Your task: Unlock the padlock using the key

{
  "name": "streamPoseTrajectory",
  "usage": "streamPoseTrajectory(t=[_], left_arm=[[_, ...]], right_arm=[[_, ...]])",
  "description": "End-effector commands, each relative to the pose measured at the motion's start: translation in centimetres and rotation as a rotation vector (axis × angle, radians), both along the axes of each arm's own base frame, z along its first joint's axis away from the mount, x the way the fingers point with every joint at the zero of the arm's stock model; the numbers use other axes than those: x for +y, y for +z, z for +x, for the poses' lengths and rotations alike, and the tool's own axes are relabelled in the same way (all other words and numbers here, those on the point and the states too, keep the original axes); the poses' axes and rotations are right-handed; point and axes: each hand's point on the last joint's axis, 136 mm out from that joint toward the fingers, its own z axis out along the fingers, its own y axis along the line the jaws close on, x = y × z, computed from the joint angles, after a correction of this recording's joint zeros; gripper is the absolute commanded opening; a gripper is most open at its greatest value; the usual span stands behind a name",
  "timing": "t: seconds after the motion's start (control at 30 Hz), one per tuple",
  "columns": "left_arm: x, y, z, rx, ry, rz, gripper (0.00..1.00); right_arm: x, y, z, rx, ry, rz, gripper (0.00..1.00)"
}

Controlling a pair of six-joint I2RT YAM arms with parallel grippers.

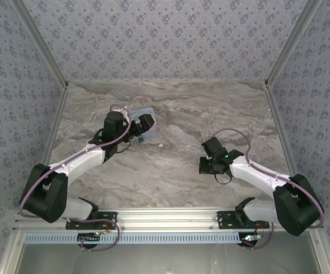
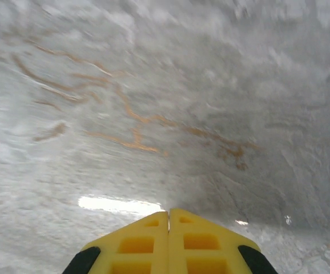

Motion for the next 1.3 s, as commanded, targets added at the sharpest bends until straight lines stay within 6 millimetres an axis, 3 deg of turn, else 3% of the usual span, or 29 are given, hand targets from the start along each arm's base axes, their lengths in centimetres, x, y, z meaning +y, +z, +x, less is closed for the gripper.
streamPoseTrajectory(t=[0.0,0.27,0.5,0.6,0.73,0.97,1.03,1.27], left_arm=[[-0.5,2.6,0.0,-0.014,-0.011,-0.081,0.99],[-1.6,3.5,-0.2,0.097,-0.006,-0.241,0.99],[-1.4,2.7,-0.3,0.321,0.162,-0.583,0.99],[-1.6,1.6,-1.0,0.433,0.237,-0.705,0.92],[-2.8,1.4,-2.1,0.543,0.269,-0.776,0.74],[-5.2,0.8,-4.2,0.669,0.308,-0.869,0.67],[-5.3,0.6,-4.3,0.673,0.331,-0.891,0.61],[-5.8,0.4,-4.5,0.692,0.353,-0.952,0.57]], right_arm=[[1.1,2.1,1.3,-0.112,0.06,0.05,0.0],[2.5,6.6,4.5,-0.237,0.087,0.112,0.0],[5.1,12.9,7.8,-0.414,0.106,0.241,0.0],[6.6,15.2,8.9,-0.48,0.121,0.302,0.0],[9.2,17.5,9.9,-0.532,0.151,0.383,0.0],[13.6,18.9,10.2,-0.574,0.198,0.47,0.0],[14.4,18.9,10.0,-0.573,0.206,0.488,0.0],[16.5,17.9,9.0,-0.545,0.245,0.51,0.0]])
